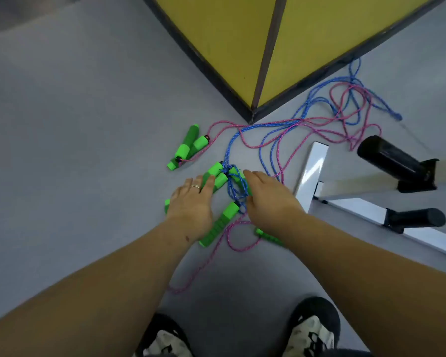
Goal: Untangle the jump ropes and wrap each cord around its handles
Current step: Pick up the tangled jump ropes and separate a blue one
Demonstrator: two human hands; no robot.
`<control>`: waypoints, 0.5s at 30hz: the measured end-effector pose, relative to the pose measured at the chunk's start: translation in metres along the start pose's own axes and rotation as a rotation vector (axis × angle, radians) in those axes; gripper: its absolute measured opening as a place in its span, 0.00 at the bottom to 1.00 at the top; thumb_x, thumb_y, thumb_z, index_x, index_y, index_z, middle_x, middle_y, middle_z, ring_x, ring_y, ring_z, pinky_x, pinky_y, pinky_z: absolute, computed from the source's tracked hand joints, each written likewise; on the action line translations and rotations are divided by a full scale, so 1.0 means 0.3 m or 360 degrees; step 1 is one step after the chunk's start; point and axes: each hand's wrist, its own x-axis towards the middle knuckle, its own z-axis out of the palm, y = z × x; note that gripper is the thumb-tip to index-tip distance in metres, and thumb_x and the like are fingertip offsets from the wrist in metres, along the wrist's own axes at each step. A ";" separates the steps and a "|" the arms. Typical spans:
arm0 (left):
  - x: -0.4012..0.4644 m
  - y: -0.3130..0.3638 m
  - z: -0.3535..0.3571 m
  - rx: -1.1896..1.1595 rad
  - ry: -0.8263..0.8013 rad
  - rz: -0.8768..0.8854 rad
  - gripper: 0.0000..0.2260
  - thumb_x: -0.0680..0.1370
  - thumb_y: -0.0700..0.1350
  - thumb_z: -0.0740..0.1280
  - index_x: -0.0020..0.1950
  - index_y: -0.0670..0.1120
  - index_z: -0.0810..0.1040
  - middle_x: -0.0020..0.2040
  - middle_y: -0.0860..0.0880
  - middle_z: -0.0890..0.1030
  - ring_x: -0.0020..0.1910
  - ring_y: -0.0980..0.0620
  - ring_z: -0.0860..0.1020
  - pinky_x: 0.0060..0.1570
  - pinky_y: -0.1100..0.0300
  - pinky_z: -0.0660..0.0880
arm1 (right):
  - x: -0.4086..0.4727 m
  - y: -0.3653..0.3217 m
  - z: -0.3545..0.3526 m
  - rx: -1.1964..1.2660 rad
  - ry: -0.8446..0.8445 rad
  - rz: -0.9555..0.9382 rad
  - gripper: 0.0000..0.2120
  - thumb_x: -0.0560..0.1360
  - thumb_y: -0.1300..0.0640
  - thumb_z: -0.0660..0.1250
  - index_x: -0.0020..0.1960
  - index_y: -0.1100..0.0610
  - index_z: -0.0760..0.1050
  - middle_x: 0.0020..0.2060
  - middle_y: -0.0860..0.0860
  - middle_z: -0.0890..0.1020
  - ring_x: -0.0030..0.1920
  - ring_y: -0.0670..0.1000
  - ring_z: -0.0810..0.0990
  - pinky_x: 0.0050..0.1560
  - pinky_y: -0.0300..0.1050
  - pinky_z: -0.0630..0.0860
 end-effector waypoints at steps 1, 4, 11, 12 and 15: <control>0.030 -0.010 0.018 0.0027 -0.0074 -0.0008 0.37 0.78 0.43 0.61 0.84 0.50 0.46 0.84 0.43 0.53 0.82 0.40 0.53 0.79 0.44 0.54 | 0.024 0.000 0.014 0.0006 -0.0013 -0.0007 0.30 0.79 0.57 0.58 0.80 0.55 0.55 0.72 0.53 0.69 0.70 0.57 0.69 0.68 0.53 0.70; 0.125 -0.036 0.072 0.0060 -0.0259 -0.0067 0.40 0.79 0.43 0.64 0.84 0.54 0.44 0.84 0.43 0.48 0.83 0.40 0.50 0.80 0.44 0.53 | 0.078 0.015 0.052 0.0015 -0.0074 -0.0008 0.31 0.79 0.57 0.58 0.81 0.54 0.54 0.73 0.52 0.69 0.70 0.56 0.69 0.68 0.53 0.70; 0.283 -0.080 0.187 0.0259 -0.0634 -0.0059 0.26 0.80 0.45 0.64 0.76 0.64 0.66 0.83 0.37 0.41 0.81 0.34 0.48 0.78 0.38 0.53 | 0.125 0.071 0.102 0.0009 -0.0119 0.0009 0.31 0.80 0.56 0.59 0.80 0.53 0.54 0.72 0.53 0.69 0.70 0.56 0.69 0.69 0.54 0.70; 0.287 -0.078 0.191 0.0272 -0.0629 -0.0074 0.23 0.79 0.45 0.65 0.72 0.63 0.71 0.83 0.37 0.43 0.80 0.33 0.51 0.77 0.38 0.56 | 0.125 0.083 0.105 0.0008 -0.0127 0.0023 0.31 0.80 0.56 0.59 0.80 0.53 0.54 0.72 0.53 0.70 0.70 0.57 0.69 0.69 0.54 0.70; 0.297 -0.073 0.189 0.0238 -0.0531 -0.0121 0.17 0.77 0.41 0.68 0.63 0.57 0.76 0.78 0.39 0.51 0.70 0.36 0.65 0.69 0.42 0.68 | 0.117 0.114 0.099 -0.0015 -0.0169 0.0089 0.32 0.80 0.55 0.59 0.81 0.53 0.52 0.73 0.53 0.68 0.71 0.57 0.68 0.70 0.54 0.69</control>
